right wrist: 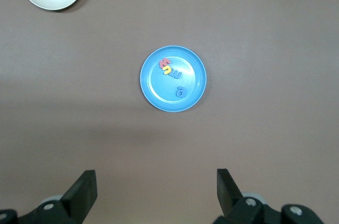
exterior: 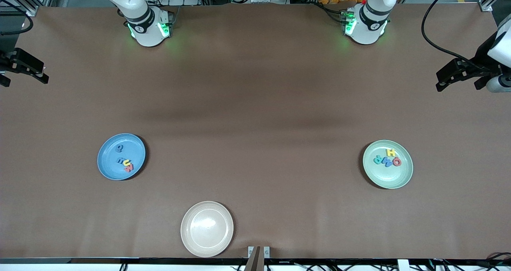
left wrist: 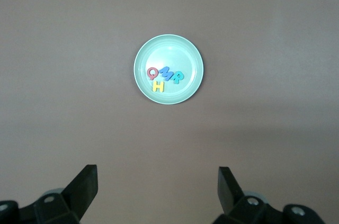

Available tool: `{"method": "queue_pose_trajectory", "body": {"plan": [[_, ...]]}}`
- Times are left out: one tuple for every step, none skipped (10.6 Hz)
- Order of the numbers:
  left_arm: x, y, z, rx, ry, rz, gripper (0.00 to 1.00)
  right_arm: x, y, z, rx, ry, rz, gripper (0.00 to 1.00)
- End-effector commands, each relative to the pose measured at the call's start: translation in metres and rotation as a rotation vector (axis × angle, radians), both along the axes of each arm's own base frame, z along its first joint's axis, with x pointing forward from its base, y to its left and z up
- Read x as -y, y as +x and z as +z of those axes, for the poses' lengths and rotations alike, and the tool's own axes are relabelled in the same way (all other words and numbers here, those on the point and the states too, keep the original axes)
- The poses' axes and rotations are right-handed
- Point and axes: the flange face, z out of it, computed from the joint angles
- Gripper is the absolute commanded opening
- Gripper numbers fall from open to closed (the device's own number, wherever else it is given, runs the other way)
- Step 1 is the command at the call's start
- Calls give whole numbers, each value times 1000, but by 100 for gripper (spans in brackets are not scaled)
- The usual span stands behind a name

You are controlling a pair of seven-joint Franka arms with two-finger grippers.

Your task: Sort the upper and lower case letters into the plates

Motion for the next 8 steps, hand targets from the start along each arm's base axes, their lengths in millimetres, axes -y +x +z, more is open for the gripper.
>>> {"method": "queue_pose_trajectory", "body": {"plan": [[-1,-7,1,-4,-14,-23,100,-1,3,3,4,-7,-10,100],[-1,-5,1,-1,-14,-24,100,0,3,3,5,-6,-12,100],[0,-5,1,1,-14,-25,100,0,3,3,4,-6,-10,100],[0,-6,3,4,-15,-25,100,0,3,3,4,-4,-12,100],[-1,-7,4,5,-15,-24,100,-1,3,2,2,-4,-10,100],[-1,-8,6,7,-15,-25,100,-1,3,2,2,-4,-10,100],[-2,-9,6,5,-15,-23,100,-1,3,2,2,-4,-8,100],[-2,-11,10,7,-14,-25,100,0,3,2,2,-4,-10,100]]}}
